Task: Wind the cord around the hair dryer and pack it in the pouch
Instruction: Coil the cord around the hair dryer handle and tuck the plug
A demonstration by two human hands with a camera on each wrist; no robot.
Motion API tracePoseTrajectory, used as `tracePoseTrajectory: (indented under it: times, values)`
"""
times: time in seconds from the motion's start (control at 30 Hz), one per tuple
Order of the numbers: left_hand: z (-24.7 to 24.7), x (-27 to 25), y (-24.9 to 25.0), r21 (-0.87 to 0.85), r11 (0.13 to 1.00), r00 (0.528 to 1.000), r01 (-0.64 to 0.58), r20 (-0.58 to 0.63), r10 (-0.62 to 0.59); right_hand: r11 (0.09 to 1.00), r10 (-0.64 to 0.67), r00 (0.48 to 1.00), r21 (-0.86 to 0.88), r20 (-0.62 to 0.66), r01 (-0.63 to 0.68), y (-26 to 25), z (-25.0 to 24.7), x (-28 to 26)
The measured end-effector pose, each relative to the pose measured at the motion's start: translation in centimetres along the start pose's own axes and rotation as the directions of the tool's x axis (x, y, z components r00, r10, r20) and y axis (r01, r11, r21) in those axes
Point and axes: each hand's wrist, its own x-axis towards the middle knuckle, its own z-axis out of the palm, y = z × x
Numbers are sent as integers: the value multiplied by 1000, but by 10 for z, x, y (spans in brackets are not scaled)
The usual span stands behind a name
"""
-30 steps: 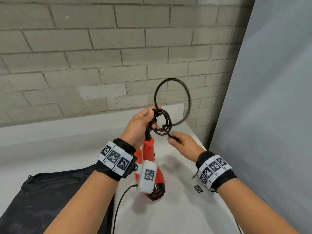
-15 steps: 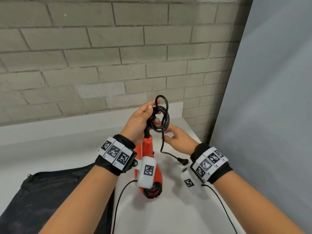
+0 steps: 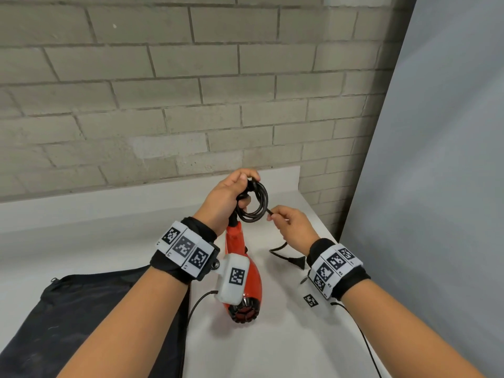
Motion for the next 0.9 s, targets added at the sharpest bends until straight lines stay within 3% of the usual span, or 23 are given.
tracePoseTrajectory:
  times: [0.13, 0.23, 0.3, 0.33, 0.47, 0.63, 0.77, 0.9]
  values:
    - [9, -2, 1, 121, 993, 1000, -16, -22, 19, 981, -98, 993, -176, -70, 84, -5, -2, 6]
    - [12, -2, 0, 138, 988, 997, -69, -37, 74, 984, -150, 985, -84, 79, 157, -16, -4, 2]
    - [12, -2, 0, 140, 986, 995, -91, -28, 96, 989, -147, 968, 20, 203, 146, -24, -4, -3]
    - [12, -3, 0, 139, 986, 995, -90, -17, 93, 990, -142, 968, 32, 207, 139, -26, -5, -4]
    - [10, -4, -3, 167, 985, 998, -55, 9, 54, 987, -153, 988, -49, -10, 152, -25, -17, 9]
    - [12, -5, -4, 231, 972, 999, -50, -9, 54, 986, -159, 981, -63, -111, 153, -50, -37, 20]
    - [10, -2, -6, 322, 947, 999, 22, -31, -13, 976, -211, 961, -87, -179, 199, -67, -44, 17]
    - [8, 1, -5, 436, 898, 994, 63, 54, -96, 960, -260, 950, -152, -173, 235, -75, -45, 10]
